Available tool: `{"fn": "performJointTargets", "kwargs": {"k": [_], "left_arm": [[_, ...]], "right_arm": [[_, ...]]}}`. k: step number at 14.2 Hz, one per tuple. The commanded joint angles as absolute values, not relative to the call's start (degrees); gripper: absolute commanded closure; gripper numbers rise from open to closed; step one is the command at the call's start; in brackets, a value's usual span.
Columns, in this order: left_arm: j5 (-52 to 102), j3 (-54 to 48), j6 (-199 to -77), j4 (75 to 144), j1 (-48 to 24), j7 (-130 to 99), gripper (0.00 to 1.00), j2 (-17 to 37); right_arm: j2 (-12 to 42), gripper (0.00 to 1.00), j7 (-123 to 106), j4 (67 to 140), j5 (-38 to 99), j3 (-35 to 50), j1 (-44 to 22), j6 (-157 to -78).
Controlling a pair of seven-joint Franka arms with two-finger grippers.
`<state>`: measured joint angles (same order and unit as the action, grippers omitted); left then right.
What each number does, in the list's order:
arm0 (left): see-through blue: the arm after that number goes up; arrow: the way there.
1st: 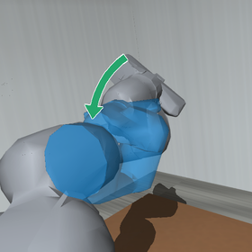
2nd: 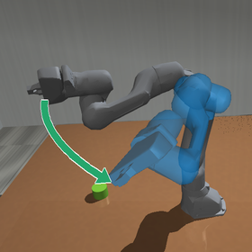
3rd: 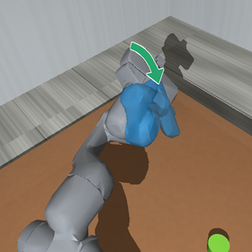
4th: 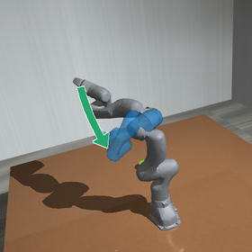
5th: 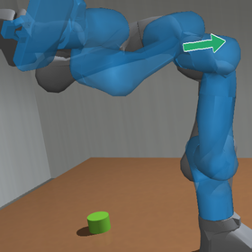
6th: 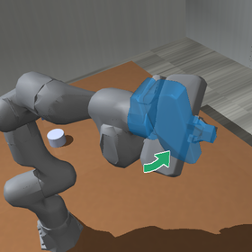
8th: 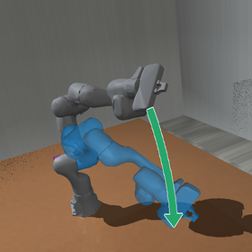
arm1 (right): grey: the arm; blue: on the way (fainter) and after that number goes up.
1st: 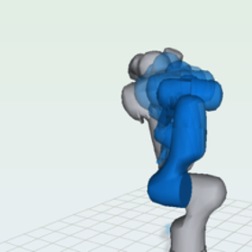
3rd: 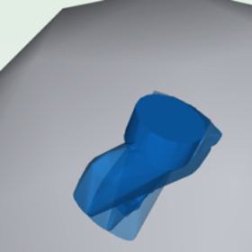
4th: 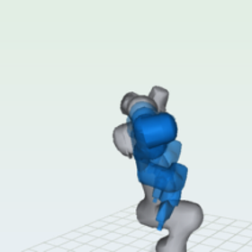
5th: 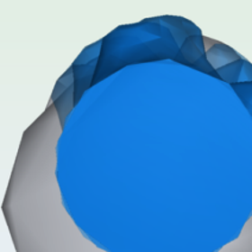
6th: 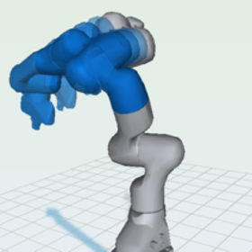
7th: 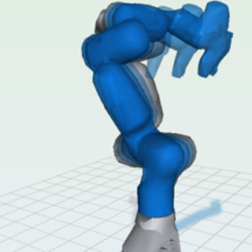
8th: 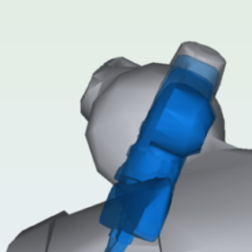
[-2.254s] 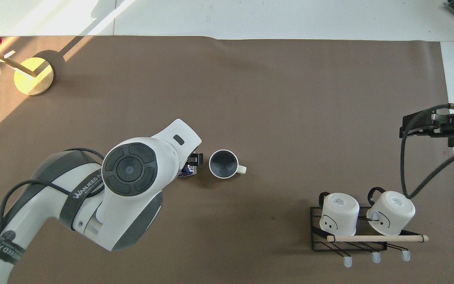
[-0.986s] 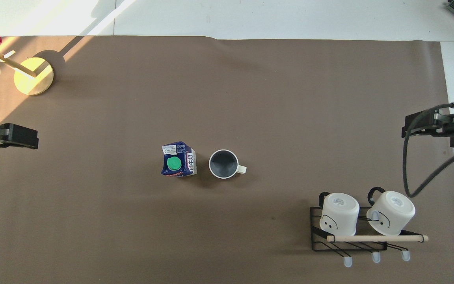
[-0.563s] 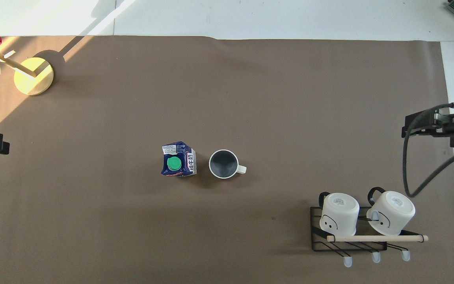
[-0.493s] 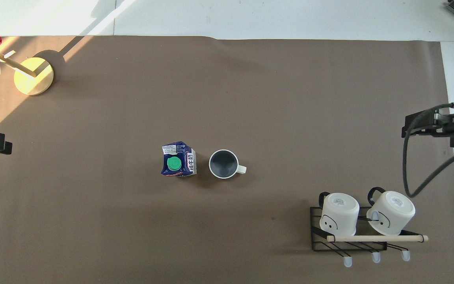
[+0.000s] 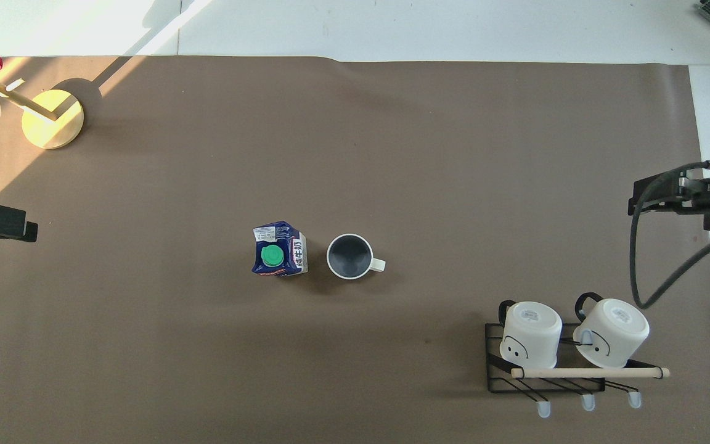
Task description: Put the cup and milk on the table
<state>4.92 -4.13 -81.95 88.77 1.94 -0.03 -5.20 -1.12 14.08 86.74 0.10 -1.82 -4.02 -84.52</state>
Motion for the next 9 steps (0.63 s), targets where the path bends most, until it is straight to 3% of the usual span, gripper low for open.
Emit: {"fn": "performJointTargets", "kwargs": {"k": [1,9], "left_arm": [[6.1,-4.3,-80.8,88.2,2.0,0.9,0.00,-5.7],[6.1,-5.4,-80.2,88.7,1.9,0.9,0.00,-6.2]], "right_arm": [[-2.4,0.00,14.7,88.3,1.4,-1.5,-3.3,-85.9],[-2.4,0.00,14.7,88.3,1.4,-1.5,-3.3,-85.9]]}}
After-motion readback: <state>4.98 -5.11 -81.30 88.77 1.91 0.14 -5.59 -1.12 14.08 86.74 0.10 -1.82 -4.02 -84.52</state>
